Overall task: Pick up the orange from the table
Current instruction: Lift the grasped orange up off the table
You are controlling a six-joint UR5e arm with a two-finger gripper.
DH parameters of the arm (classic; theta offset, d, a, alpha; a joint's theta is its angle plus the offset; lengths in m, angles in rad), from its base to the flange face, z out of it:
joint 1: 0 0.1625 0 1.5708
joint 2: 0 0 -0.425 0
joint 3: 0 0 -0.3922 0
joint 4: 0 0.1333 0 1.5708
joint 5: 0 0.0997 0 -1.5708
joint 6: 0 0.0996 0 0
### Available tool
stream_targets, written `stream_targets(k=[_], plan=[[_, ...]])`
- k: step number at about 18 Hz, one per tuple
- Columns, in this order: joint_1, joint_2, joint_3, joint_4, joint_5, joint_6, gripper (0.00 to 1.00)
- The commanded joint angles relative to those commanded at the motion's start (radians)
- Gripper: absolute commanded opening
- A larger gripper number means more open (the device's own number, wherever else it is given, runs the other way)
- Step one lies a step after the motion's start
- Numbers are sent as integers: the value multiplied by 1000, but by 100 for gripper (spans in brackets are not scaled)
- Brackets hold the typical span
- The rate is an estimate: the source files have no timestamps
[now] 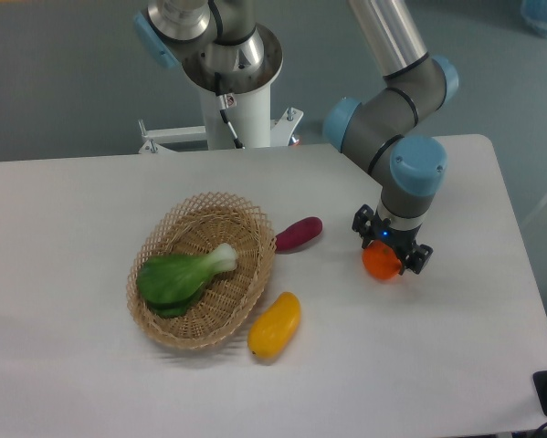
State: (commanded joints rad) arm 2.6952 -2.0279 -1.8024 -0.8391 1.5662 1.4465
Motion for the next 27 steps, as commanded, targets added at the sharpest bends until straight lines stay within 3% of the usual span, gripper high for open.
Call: stream_targets(k=[11, 15, 20, 24, 25, 27], plan=[[3, 14, 14, -3, -2, 11, 67], [-8, 64, 90, -38, -26, -3, 67], [-8, 112, 216, -237, -112, -38, 67], [-49, 118, 384, -437, -141, -116, 67], [-57, 121, 418, -472, -162, -132, 67], [-77, 147, 439, -483, -204, -138, 67]])
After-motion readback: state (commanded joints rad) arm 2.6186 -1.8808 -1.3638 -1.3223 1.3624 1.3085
